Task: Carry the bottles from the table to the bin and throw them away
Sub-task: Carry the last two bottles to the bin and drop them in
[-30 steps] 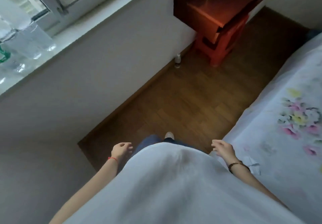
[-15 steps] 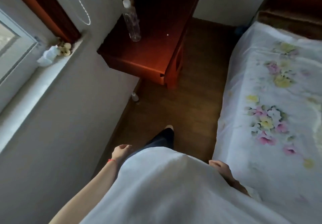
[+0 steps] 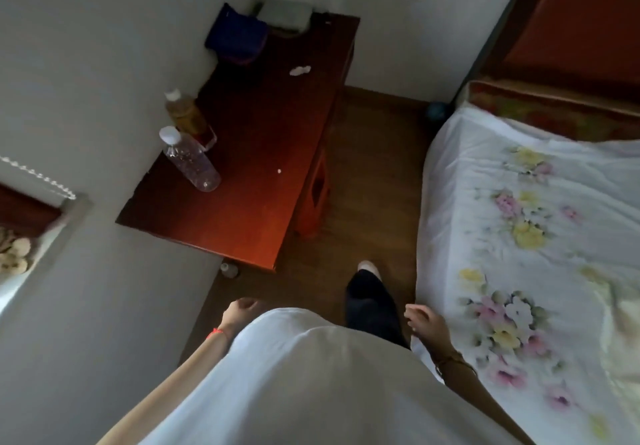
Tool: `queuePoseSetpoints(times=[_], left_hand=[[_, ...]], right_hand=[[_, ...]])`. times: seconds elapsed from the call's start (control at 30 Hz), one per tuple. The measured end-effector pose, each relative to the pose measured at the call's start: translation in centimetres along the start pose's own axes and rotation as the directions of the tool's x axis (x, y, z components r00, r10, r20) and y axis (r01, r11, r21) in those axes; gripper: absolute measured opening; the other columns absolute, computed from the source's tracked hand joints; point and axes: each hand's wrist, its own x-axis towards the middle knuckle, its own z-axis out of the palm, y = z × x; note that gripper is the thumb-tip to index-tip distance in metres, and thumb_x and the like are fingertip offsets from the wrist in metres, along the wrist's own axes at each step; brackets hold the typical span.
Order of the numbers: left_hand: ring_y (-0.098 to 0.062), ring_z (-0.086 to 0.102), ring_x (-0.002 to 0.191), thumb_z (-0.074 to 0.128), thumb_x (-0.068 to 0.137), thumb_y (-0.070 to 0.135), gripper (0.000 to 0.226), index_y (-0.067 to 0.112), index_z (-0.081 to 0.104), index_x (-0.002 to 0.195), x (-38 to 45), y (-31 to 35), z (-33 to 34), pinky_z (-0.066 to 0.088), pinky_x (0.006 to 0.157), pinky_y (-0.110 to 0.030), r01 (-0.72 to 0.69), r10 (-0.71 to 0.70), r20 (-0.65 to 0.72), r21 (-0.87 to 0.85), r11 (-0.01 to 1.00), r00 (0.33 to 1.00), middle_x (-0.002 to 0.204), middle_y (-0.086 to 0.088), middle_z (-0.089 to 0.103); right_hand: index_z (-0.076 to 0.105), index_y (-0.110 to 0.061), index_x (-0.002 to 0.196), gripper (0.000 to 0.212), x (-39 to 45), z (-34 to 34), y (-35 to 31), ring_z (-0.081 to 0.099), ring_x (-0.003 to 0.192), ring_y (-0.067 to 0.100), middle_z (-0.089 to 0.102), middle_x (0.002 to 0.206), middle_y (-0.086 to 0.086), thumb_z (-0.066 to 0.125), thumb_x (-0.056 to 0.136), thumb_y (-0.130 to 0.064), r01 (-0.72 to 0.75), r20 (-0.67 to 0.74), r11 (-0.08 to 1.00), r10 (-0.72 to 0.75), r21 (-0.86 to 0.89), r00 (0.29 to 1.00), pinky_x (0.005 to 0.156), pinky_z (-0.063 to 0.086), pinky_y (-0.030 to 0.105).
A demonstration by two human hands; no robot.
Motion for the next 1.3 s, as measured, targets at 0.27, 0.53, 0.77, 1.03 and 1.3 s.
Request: queuePoseSetpoints(times=[0.27, 0.53, 0.77, 1.03, 1.3], left_hand=[[-0.024, 0.072, 0.078, 0.064, 0.081, 0.028, 0.022, 0.015, 0.075, 0.095, 1.4, 6.1, 6.4, 0.058, 0.072, -0.033, 0.125, -0.249, -0.186, -0.505, 0.854, 0.951, 0.087, -0.008, 0.075], [-0.011, 0.065, 0.072, 0.064, 0.086, 0.017, 0.009, 0.016, 0.071, 0.091, -0.4, 14.0, 9.8, 0.05, 0.05, -0.01, -0.126, -0.367, -0.418, -0.784, 0.608, 0.831, 0.086, -0.002, 0.071], [-0.021, 0.071, 0.094, 0.065, 0.089, 0.024, 0.017, 0.019, 0.071, 0.104, 2.1, 16.7, 2.5, 0.05, 0.073, -0.019, -0.272, -0.362, -0.671, -0.647, 0.712, 0.647, 0.094, -0.003, 0.072], [-0.021, 0.059, 0.116, 0.08, 0.074, 0.03, 0.074, 0.017, 0.045, 0.138, 8.2, 20.2, -6.7, 0.049, 0.099, -0.034, -0.33, -0.359, -0.748, -0.597, 0.731, 0.559, 0.13, -0.008, 0.058], [-0.023, 0.053, 0.125, 0.082, 0.063, 0.037, 0.095, 0.016, 0.036, 0.144, 12.5, 20.5, -10.8, 0.045, 0.106, -0.04, -0.289, -0.373, -0.746, -0.591, 0.753, 0.551, 0.139, -0.008, 0.051]], right_hand=[[0.063, -0.018, 0.104, 0.012, 13.3, -8.5, -14.1, 0.062, 0.097, 0.025, 0.067, 0.107, 0.01, 0.057, 0.094, -0.021, 0.188, 0.236, 0.946, -0.126, -0.263, 0.964, 0.091, 0.05, 0.042], [0.067, -0.031, 0.09, 0.011, 22.1, -6.2, -30.0, 0.068, 0.096, 0.022, 0.071, 0.094, 0.001, 0.064, 0.087, -0.021, 0.524, 0.487, 0.765, -0.319, -0.374, 0.813, 0.092, 0.054, 0.05], [0.067, -0.015, 0.111, 0.023, 20.3, 4.8, -43.2, 0.067, 0.099, 0.017, 0.067, 0.098, -0.003, 0.061, 0.091, -0.024, 0.773, 0.701, 0.59, -0.45, -0.231, 0.553, 0.092, 0.055, 0.042], [0.044, -0.015, 0.14, 0.063, 16.8, 20.3, -53.9, 0.054, 0.121, 0.021, 0.052, 0.139, 0.006, 0.068, 0.085, -0.033, 0.911, 0.813, 0.399, -0.493, -0.105, 0.31, 0.098, 0.045, 0.032], [0.03, -0.007, 0.147, 0.087, 17.0, 30.5, -56.9, 0.038, 0.139, 0.027, 0.038, 0.151, 0.013, 0.077, 0.077, -0.029, 0.938, 0.852, 0.338, -0.467, -0.074, 0.236, 0.115, 0.032, 0.039]])
